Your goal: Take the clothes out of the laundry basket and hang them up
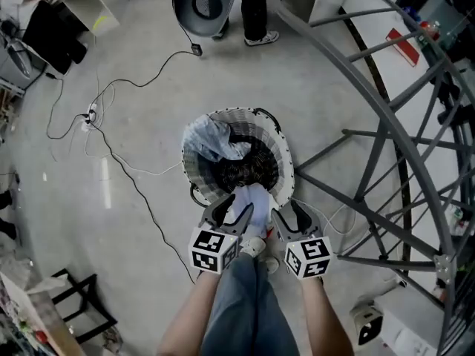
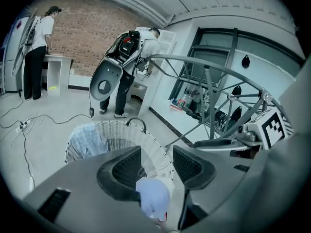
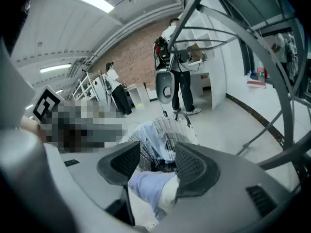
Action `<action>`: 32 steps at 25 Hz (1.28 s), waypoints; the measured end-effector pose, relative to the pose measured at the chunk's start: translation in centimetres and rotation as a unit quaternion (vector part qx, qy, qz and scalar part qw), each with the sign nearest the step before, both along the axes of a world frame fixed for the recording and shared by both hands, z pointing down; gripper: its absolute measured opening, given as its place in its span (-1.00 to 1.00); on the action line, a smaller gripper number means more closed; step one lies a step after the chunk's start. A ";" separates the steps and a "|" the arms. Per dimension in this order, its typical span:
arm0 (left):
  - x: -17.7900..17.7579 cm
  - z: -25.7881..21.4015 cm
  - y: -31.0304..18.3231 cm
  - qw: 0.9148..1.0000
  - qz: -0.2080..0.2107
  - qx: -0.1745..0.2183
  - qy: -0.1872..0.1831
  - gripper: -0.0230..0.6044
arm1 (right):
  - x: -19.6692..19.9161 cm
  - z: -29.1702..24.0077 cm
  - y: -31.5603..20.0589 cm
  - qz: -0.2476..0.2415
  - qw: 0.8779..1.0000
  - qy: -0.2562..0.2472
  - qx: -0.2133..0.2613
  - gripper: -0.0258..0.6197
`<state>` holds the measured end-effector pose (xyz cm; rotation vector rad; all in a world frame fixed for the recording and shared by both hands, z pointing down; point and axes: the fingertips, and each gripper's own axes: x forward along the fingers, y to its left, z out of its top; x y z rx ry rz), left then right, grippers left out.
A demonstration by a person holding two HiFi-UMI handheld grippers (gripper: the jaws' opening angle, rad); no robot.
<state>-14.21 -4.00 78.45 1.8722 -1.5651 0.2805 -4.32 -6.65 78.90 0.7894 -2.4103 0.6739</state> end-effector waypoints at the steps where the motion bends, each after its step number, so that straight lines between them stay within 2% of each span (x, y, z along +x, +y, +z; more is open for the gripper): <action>1: 0.1 1.5 0.4 1.000 -0.002 -0.009 0.003 -0.25 | -0.1 2.0 0.4 -0.005 1.000 0.010 -0.007 -0.27; 7: 0.5 7.5 2.6 0.999 -0.011 -0.037 0.015 -0.25 | -0.4 11.7 3.0 -0.034 0.996 0.073 -0.041 -0.26; 14: 0.8 8.9 3.8 0.999 -0.015 -0.042 0.029 -0.25 | 0.0 16.8 4.5 -0.041 0.988 0.130 -0.070 -0.27; 17: 0.5 9.1 4.0 0.999 -0.017 -0.041 0.032 -0.25 | -0.6 17.2 4.7 -0.043 0.987 0.135 -0.071 -0.35; 25: 0.2 8.8 4.2 0.998 -0.017 -0.042 0.037 -0.25 | -0.6 16.0 4.5 -0.038 0.990 0.122 -0.066 -0.74; 32: 0.0 8.1 4.2 0.998 -0.010 -0.041 0.037 -0.26 | -0.8 13.1 3.9 -0.016 0.995 0.086 -0.057 -0.83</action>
